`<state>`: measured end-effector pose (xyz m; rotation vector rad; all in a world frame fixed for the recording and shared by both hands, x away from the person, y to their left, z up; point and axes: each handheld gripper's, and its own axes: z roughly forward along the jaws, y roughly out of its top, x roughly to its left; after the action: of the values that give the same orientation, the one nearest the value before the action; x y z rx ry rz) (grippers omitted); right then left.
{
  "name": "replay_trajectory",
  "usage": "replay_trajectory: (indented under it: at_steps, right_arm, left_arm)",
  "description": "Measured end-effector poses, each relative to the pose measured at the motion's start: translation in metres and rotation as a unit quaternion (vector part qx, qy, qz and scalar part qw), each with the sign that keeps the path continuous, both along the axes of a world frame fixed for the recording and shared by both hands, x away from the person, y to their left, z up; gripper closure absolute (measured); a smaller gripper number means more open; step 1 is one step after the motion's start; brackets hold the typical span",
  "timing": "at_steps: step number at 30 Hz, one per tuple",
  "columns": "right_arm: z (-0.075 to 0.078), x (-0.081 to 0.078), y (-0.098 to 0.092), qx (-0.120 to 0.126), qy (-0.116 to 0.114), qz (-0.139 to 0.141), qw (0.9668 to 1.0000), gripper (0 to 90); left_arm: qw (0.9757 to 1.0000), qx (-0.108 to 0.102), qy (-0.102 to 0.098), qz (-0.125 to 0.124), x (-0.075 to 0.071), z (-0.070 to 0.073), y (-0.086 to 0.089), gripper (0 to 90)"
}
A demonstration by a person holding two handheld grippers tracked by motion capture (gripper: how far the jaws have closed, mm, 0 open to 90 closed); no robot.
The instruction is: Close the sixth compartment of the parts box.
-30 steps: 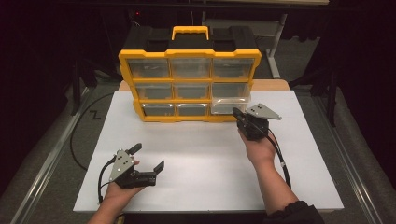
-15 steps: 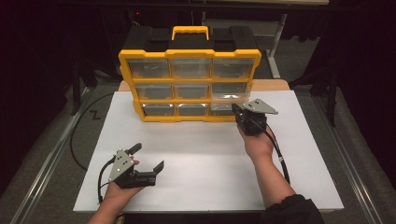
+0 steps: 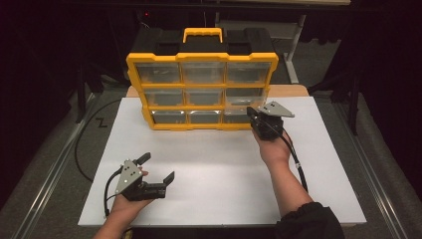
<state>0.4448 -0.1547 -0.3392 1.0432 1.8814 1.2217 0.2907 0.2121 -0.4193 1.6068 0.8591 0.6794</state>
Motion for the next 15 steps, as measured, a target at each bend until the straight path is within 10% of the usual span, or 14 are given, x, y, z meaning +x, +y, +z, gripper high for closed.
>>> replay_trajectory:
  at_steps: [15]
  right_arm:
    - [0.0039, 0.0095, 0.0034, -0.006, -0.003, -0.007, 1.0, 90.0]
  left_arm:
    - [1.0, -0.002, 0.0, 0.0, -0.0005, 0.0003, 0.0004, 0.3]
